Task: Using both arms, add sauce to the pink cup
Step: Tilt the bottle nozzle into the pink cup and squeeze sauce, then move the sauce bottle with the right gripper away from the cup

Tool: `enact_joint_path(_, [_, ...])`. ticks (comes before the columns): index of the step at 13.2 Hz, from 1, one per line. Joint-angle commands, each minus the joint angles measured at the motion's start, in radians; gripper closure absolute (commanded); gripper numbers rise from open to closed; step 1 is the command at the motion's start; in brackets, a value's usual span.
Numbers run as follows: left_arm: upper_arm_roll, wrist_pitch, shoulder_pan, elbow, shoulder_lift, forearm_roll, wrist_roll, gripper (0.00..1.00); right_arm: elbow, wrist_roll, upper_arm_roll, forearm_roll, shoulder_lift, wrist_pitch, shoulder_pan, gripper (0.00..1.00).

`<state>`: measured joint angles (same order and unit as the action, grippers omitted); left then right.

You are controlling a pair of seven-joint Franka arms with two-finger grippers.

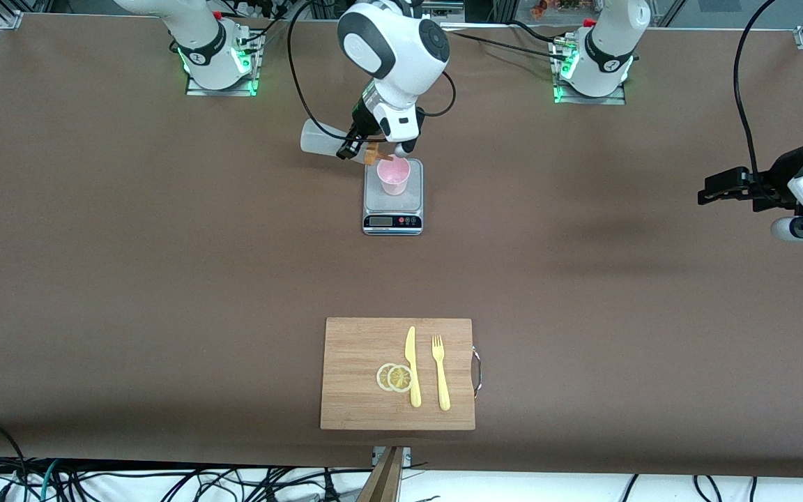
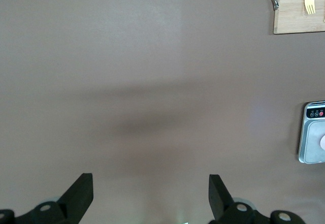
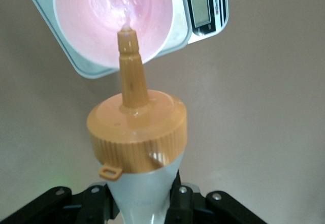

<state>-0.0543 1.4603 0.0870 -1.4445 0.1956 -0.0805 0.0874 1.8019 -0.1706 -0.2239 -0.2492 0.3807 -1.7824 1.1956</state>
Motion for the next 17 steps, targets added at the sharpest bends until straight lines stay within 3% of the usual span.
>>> enact_joint_path(1, [0.002, -0.015, -0.001, 0.015, 0.004, 0.015, 0.021, 0.0, 0.146, -0.004, -0.018, 0.028, -0.089, -0.147, -0.007, 0.84])
enact_joint_path(4, [0.002, -0.015, -0.001, 0.015, 0.005, 0.013, 0.021, 0.0, 0.252, -0.048, -0.064, 0.039, -0.138, -0.302, -0.01, 0.84])
enact_joint_path(14, [0.002, -0.015, -0.001, 0.015, 0.005, 0.013, 0.021, 0.0, 0.247, -0.789, -0.409, 0.557, -0.197, -0.256, -0.016, 0.83])
enact_joint_path(17, [0.002, -0.015, -0.003, 0.015, 0.004, 0.013, 0.021, 0.0, 0.247, -0.997, -0.456, 0.68, -0.192, -0.221, -0.094, 0.83])
